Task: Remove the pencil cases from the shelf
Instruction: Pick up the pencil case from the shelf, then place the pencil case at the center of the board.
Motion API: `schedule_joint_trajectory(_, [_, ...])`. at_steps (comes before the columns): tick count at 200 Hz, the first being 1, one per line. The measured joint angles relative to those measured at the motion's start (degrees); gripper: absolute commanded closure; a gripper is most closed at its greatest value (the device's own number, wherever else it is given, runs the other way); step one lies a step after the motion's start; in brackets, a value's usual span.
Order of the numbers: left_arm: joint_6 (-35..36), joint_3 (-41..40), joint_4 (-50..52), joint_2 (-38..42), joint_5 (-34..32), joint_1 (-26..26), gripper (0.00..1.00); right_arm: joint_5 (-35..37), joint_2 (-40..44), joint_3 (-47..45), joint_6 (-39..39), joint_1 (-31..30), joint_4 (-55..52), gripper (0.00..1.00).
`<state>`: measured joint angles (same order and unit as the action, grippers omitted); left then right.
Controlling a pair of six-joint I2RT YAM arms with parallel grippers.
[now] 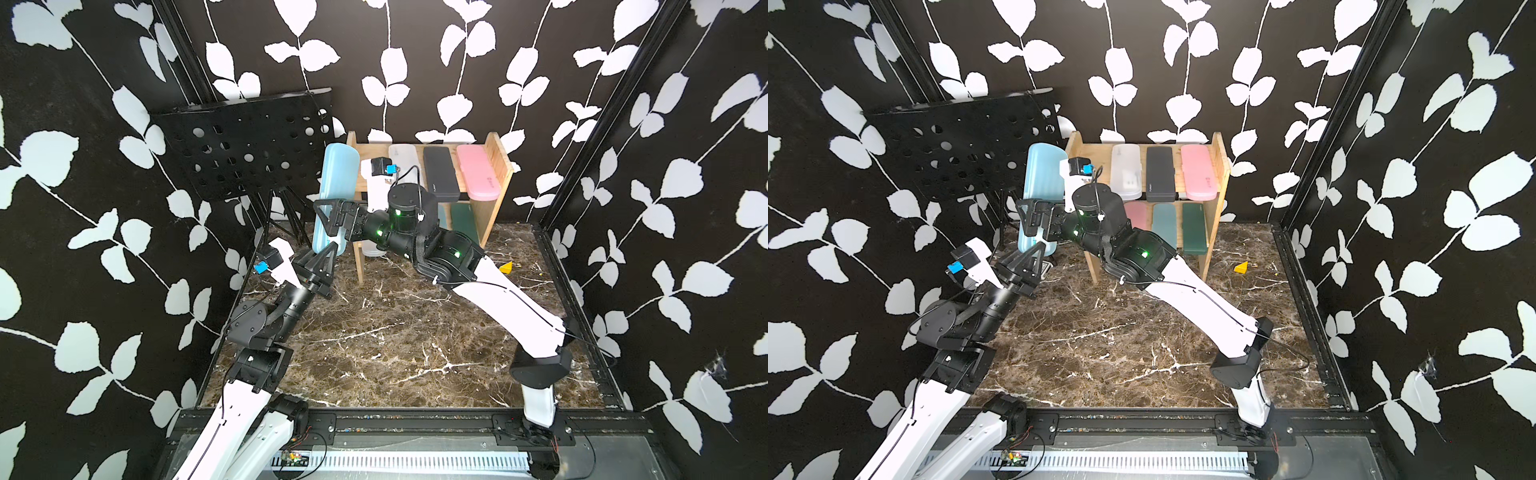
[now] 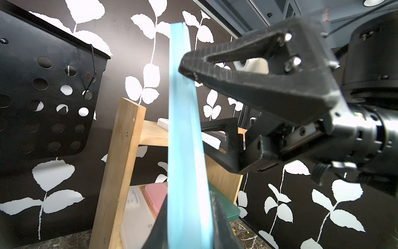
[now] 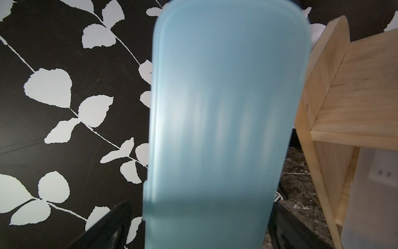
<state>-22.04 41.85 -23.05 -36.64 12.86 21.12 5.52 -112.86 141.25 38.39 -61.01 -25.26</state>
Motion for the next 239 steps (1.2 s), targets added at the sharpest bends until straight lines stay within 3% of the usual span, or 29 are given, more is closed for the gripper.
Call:
schedule_joint_trajectory(37, [0.26, -0.02, 0.42, 0.52, 0.0, 0.0, 1.0, 1.16, -2.29, 4.02, 0.0, 0.0, -2.73, 0.05])
schedule_joint_trajectory(81, [0.7, -0.07, 2.34, 0.72, 0.02, 0.0, 1.0, 2.4, -3.3, 5.81, 1.01, -0.02, -4.83, 0.34])
schedule_joint_trajectory(117, [0.66, -0.11, 3.13, 0.72, 0.04, 0.07, 1.0, 3.28, -3.3, 5.81, 0.92, -0.09, -5.84, 0.41])
schedule_joint_trajectory(125, [0.66, -0.11, 3.32, 0.74, 0.0, 0.11, 0.91, 3.52, -3.3, 5.81, 0.9, -0.11, -6.01, 0.42])
schedule_joint_trajectory(141, [0.66, -0.11, 3.54, 0.79, 0.0, 0.15, 0.85, 4.0, -3.23, 5.81, 0.76, -0.22, -6.36, 0.46])
schedule_joint_trajectory(150, [0.66, -0.13, 3.65, 0.85, -0.02, 0.24, 0.71, 4.26, -3.17, 5.81, 0.59, -0.28, -6.51, 0.48])
schedule_joint_trajectory(161, [1.14, -0.15, 4.0, 0.9, -0.33, 0.28, 0.61, 5.05, -3.02, 5.81, -0.44, -0.46, -7.06, 0.51])
schedule_joint_trajectory(174, [1.88, -0.15, 4.15, 1.16, -0.96, 0.28, 0.37, 6.43, -2.67, 5.7, -2.08, -0.46, -8.81, 0.55])
schedule_joint_trajectory(210, [2.6, -0.15, 4.74, 2.38, -2.51, 0.26, 0.24, 9.46, -0.76, 4.09, -6.54, -0.13, -12.81, 0.68])
schedule_joint_trajectory(239, [3.28, -0.15, 5.31, 2.93, -3.89, 0.26, 0.2, 10.95, 4.31, -0.76, -9.88, -0.09, -15.78, 0.69])
